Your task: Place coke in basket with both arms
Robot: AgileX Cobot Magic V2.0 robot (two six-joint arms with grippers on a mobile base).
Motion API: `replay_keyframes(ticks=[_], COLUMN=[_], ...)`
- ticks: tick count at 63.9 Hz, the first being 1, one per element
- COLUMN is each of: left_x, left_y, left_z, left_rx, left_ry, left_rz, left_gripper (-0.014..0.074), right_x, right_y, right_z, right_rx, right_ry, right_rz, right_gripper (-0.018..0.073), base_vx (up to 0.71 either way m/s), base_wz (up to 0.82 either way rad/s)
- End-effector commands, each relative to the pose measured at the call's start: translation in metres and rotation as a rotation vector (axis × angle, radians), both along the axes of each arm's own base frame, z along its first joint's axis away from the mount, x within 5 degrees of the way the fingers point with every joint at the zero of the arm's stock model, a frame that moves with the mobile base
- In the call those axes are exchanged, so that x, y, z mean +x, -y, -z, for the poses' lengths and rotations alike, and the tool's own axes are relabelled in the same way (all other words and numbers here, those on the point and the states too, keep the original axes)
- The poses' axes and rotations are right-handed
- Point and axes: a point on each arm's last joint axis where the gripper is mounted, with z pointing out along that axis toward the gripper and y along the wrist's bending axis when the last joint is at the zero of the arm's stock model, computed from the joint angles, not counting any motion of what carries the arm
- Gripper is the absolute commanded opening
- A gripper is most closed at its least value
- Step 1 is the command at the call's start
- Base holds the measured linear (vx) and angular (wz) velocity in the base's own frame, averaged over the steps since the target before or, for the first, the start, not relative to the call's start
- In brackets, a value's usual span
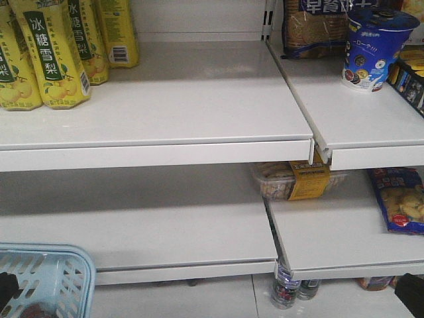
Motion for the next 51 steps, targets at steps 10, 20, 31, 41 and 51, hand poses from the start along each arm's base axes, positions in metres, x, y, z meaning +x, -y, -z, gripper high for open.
replay_keyframes(ticks=[10,20,31,41,51], left_x=[-0.004,-0.009,-0.013,-0.016,-0.017], left_y=[-0.008,-0.009,-0.01,-0.011,-0.016], left_z=[0.001,0.016,0.015,0.014,0.015], left_rx=[-0.092,-0.126,-0.051,0.045,0.07], left_ry=[0.213,0.301,0.38,0.436,0.436], left_rz=[-0.071,-0.069,-0.056,-0.047,-0.123], left_gripper=[-0.0006,-0.0006,-0.0006,-0.0006,-0.0006], right_x=[0.002,0.002,0.002,0.002,0.002], right_y=[0.001,0.001,0.001,0.001,0.001], right_z=[-0.013,-0.013,-0.013,-0.013,-0.013], right_rx=[0.029,0.029,0.029,0.029,0.029], right_ry=[0.068,0.068,0.068,0.068,0.068], right_rz=[0.023,0.023,0.023,0.023,0.023], right_gripper=[-0.0004,-0.0004,-0.0004,-0.0004,-0.0004], base_vx=[0.0,0.0,0.0,0.0,0.0], base_wz=[0.0,0.0,0.0,0.0,0.0])
